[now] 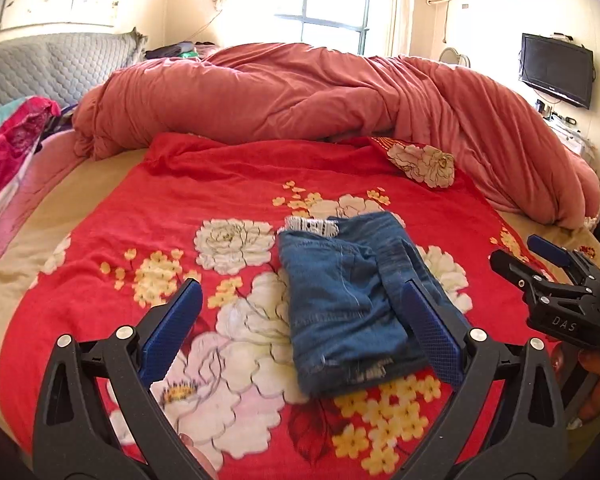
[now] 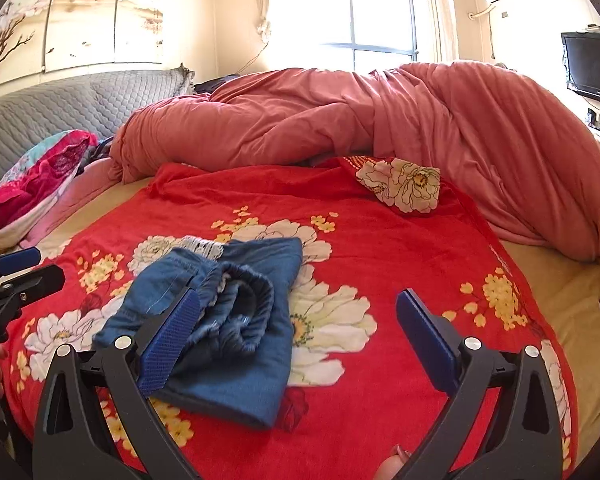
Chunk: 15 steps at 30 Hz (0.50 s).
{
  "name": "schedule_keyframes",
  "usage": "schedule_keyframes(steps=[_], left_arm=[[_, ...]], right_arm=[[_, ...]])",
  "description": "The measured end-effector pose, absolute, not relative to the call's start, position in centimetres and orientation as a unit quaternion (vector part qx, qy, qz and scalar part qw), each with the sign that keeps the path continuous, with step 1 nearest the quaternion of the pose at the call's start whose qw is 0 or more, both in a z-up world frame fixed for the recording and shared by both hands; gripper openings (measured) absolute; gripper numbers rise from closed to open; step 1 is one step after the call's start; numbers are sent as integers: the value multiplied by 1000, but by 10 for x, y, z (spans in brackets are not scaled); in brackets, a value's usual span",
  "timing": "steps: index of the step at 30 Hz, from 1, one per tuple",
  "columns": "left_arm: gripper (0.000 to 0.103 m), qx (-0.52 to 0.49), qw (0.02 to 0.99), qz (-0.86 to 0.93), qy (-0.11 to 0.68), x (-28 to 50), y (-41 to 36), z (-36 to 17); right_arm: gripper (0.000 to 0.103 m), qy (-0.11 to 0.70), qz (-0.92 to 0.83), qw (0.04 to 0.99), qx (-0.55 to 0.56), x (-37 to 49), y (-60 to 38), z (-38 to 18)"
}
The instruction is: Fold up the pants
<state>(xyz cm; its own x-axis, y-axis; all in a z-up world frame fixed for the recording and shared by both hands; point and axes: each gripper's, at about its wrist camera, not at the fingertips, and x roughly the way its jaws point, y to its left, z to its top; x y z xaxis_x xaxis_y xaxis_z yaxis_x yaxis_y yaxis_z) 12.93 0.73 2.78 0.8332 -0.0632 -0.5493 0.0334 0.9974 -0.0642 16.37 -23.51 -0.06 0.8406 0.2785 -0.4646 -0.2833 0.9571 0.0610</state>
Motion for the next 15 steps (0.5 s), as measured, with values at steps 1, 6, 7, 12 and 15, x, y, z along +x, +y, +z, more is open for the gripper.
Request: schedule_keyframes(steps=[1, 6, 7, 12, 15], left_arm=[[94, -27, 956, -25, 290, 125, 8, 26], [94, -29, 956, -18, 292, 110, 12, 22], [94, -30, 956, -17, 291, 107, 13, 21], [94, -32, 956, -18, 291, 92, 16, 19], [94, -24, 955, -16, 296, 81, 15, 15]], right_arm=[[98, 241, 148, 959, -5, 161, -235, -1], [98, 238, 146, 960, -4, 143, -235, -2], [98, 237, 145, 961, -4, 139, -235, -1], [98, 235, 143, 962, -2, 121, -240, -2], [98, 237, 143, 961, -1, 110, -242, -3]])
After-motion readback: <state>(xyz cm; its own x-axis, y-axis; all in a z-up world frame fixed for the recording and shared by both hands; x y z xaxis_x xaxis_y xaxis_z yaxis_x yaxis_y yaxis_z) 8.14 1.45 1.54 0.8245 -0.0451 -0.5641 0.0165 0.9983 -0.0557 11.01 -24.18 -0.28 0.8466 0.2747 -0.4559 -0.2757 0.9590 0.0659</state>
